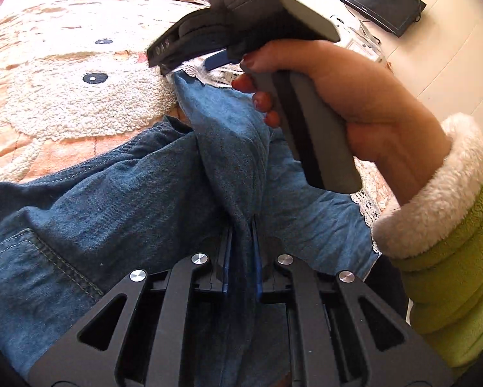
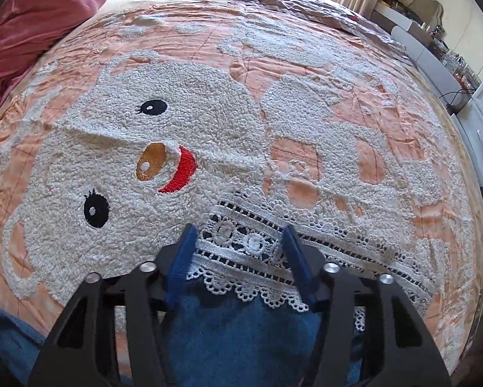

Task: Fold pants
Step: 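Grasp the lace hem with the right tool while the left tool pins the denim leg, then pull the lace hem outward with the right tool and lay it flat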

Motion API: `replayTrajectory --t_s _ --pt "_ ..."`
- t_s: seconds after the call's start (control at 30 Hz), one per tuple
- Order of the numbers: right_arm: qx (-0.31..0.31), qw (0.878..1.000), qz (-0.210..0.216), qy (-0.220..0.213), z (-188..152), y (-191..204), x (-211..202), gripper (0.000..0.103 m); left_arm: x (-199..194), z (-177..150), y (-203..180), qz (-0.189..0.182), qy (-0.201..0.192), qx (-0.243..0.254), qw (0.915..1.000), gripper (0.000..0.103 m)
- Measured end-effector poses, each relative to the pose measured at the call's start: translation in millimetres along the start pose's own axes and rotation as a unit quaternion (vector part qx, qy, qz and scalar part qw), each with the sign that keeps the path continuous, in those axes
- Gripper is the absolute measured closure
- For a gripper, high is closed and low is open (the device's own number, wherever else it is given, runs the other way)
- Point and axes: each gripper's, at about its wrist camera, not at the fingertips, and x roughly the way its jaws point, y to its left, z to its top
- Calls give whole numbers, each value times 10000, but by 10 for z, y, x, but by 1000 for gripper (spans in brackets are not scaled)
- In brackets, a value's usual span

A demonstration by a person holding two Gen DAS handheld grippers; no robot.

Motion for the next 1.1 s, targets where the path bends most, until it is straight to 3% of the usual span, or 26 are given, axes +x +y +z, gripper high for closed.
replayTrajectory --t_s 0.07,0.17,0.23,0.4,0.83,1.1 --pt "28 9999 80 -57 -10 -40 12 87 -7 30 6 39 -52 17 10000 99" --pt "335 9979 470 -310 -71 -208 -138 92 -29 39 26 19 -78 -24 10000 102" --pt "582 9937 797 -531 -121 -354 -277 92 -47 42 28 24 -89 -3 10000 103" --pt "1087 9832 1137 -928 -279 -682 -604 92 -78 6 10 120 -156 106 9997 103" --pt "1962 9598 1275 -1553 -927 -1305 -1267 93 -289 19 -156 401 -436 642 9962 103" --pt "2306 9488 1315 -1713 -1462 -1482 -1584 93 -364 -67 -407 529 -410 1413 9877 103"
